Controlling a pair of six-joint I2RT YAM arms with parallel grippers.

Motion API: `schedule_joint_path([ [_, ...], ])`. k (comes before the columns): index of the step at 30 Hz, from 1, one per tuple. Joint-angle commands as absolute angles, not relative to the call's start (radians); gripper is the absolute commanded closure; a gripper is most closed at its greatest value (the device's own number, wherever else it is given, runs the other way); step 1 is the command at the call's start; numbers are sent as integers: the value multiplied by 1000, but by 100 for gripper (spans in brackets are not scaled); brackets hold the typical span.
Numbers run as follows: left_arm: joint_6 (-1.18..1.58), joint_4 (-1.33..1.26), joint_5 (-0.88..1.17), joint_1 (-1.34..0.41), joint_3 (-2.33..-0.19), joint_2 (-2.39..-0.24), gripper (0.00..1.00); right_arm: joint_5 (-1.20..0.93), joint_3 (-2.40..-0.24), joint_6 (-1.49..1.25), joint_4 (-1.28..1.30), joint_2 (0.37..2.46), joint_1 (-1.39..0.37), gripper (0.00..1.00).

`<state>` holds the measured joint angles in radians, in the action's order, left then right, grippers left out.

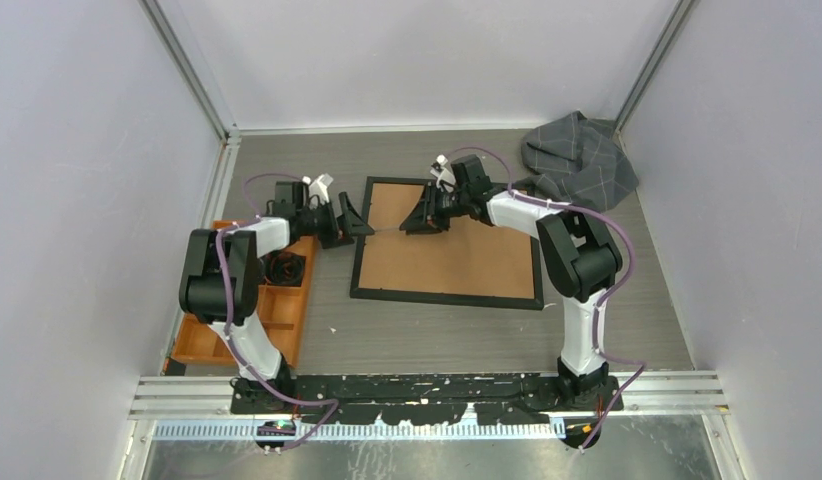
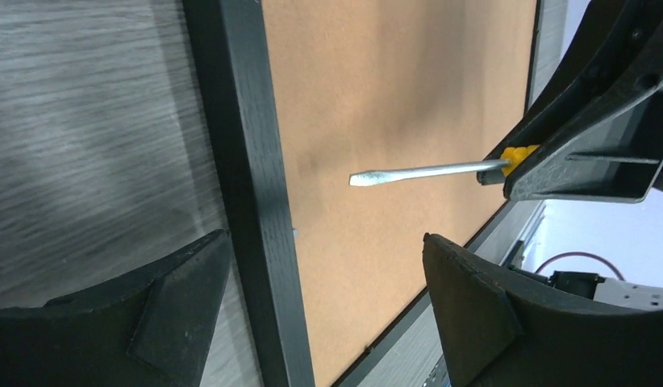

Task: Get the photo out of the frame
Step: Release the photo frame item from the photo frame.

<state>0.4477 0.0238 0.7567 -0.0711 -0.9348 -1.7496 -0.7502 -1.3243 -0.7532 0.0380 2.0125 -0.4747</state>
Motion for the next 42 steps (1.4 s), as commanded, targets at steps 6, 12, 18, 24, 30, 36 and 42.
schedule_joint_path([
  [6,623,-205,919,-40,-918,-1865,17,-782,-1340,-686,79,1972,-479,99],
  [12,715,-313,958,-58,-864,-1891,23,-832,-1291,-610,142,1912,-429,99],
  [18,811,-412,985,-115,-828,-1913,25,-870,-1286,-474,294,1867,-407,99],
  [24,888,-512,1007,-187,-805,-1953,25,-893,-1295,-433,354,1882,-400,99],
  [30,1006,-713,1052,-190,-799,-2050,38,-924,-1305,-383,434,1904,-392,99],
  [36,954,-664,1000,-190,-824,-2041,34,-914,-1293,-375,429,1874,-342,99],
  [42,832,-464,916,-190,-888,-2039,33,-882,-1284,-348,423,1895,-329,99],
])
